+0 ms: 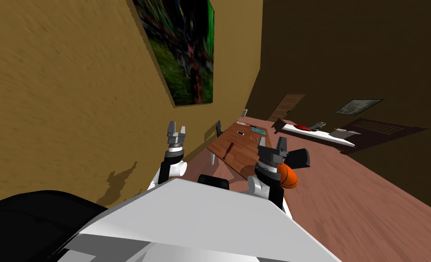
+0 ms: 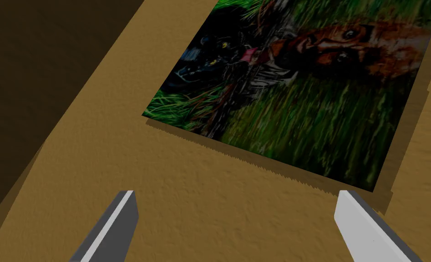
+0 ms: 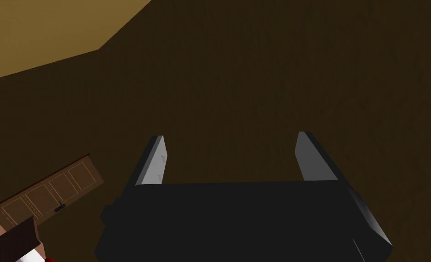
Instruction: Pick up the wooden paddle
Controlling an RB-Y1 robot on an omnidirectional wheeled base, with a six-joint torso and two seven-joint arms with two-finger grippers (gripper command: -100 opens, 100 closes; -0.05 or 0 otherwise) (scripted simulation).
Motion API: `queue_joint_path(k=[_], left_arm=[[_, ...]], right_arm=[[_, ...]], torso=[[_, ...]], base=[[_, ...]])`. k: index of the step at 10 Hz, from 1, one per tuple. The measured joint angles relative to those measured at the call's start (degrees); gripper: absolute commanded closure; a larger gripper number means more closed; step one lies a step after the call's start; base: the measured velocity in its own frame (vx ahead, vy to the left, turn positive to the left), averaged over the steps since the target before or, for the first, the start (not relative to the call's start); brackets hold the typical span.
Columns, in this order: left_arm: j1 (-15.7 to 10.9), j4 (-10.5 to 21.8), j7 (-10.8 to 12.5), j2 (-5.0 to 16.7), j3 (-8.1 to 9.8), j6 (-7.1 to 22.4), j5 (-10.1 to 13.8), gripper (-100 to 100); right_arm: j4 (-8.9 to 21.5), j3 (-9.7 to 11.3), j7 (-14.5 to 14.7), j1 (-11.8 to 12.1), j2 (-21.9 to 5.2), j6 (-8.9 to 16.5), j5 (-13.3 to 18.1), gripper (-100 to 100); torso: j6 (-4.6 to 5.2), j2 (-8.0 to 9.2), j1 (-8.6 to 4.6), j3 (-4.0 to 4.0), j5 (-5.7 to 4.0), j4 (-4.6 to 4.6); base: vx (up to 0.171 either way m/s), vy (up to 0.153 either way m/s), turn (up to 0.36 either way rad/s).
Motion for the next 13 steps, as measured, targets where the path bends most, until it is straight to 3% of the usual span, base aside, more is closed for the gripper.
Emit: queue_joint_path(k=[4, 8, 13], left_arm=[[0.0, 0.0, 0.0, 0.0, 0.0, 0.0, 0.0, 0], [0.0, 0.0, 0.0, 0.0, 0.0, 0.0, 0.0, 0], [0.0, 0.0, 0.0, 0.0, 0.0, 0.0, 0.0, 0]], right_arm=[[0.8, 0.6, 3.2, -1.7, -4.6, -0.3, 3.2, -100], [3.5, 1.2, 9.4, -4.7, -10.1, -1.8, 9.5, -100], [7.0, 1.4, 16.5, -8.1, -14.6, -2.4, 16.8, -100]], torso=[[-0.01, 0.43, 0.0, 0.25, 0.0, 0.09], [-0.01, 0.48, -0.16, 0.28, -0.03, 0.11], [-0.01, 0.23, -0.12, 0.14, -0.03, 0.06]], base=[[-0.109, 0.004, 0.074], [-0.11, -0.026, 0.117], [-0.068, -0.023, 0.138]])
